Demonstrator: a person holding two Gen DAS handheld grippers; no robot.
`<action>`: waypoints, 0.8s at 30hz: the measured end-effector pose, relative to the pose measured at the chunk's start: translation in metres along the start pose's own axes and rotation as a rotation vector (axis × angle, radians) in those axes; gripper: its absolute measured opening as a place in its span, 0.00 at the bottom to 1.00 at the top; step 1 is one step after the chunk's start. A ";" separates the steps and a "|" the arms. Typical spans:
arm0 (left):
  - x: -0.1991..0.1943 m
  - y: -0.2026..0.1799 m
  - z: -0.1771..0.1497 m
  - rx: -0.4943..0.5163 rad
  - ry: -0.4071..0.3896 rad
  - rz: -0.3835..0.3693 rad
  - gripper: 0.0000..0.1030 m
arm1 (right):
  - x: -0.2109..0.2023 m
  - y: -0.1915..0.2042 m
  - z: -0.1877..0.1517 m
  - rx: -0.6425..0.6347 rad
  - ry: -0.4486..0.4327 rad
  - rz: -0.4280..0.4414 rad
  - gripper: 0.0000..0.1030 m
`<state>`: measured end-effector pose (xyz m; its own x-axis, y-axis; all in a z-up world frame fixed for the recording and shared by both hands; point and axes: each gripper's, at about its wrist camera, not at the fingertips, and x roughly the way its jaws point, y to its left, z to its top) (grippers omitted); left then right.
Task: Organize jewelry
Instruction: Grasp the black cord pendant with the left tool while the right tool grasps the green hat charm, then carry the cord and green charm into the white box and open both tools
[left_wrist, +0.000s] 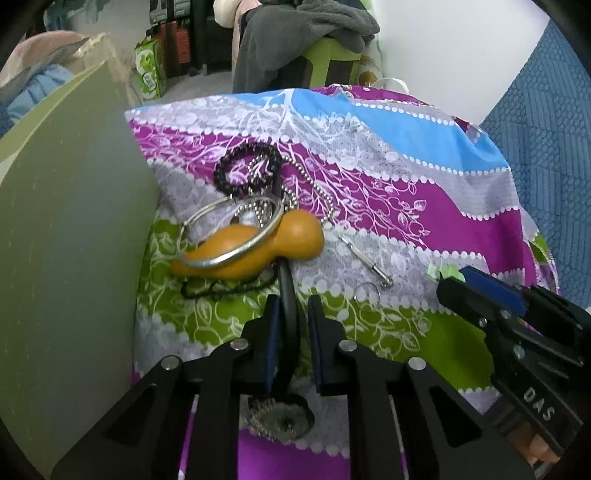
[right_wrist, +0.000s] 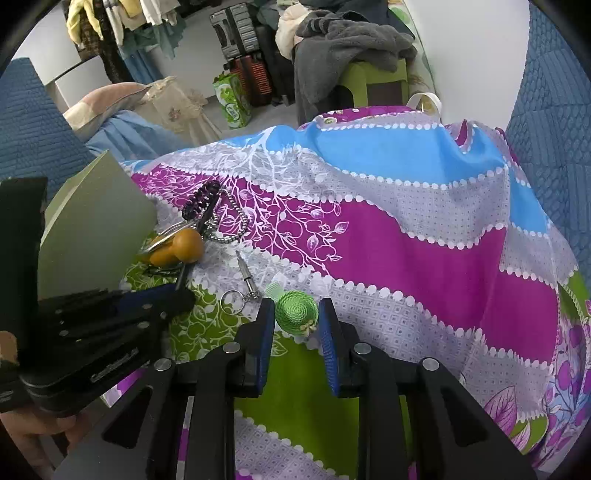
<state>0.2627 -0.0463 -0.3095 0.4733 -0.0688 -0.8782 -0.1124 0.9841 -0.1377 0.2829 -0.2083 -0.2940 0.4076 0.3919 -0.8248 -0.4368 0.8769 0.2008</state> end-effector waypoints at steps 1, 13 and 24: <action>0.001 0.000 0.001 0.002 -0.002 0.002 0.15 | 0.000 0.001 0.000 -0.003 0.000 0.001 0.21; -0.018 -0.003 -0.002 0.000 -0.008 -0.039 0.07 | -0.011 0.000 -0.002 0.035 -0.016 0.013 0.21; -0.053 -0.014 -0.009 -0.001 -0.027 -0.136 0.08 | -0.031 0.006 -0.010 0.080 0.008 -0.064 0.21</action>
<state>0.2317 -0.0578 -0.2654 0.5075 -0.1973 -0.8388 -0.0464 0.9658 -0.2553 0.2598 -0.2178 -0.2724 0.4263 0.3324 -0.8413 -0.3446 0.9196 0.1887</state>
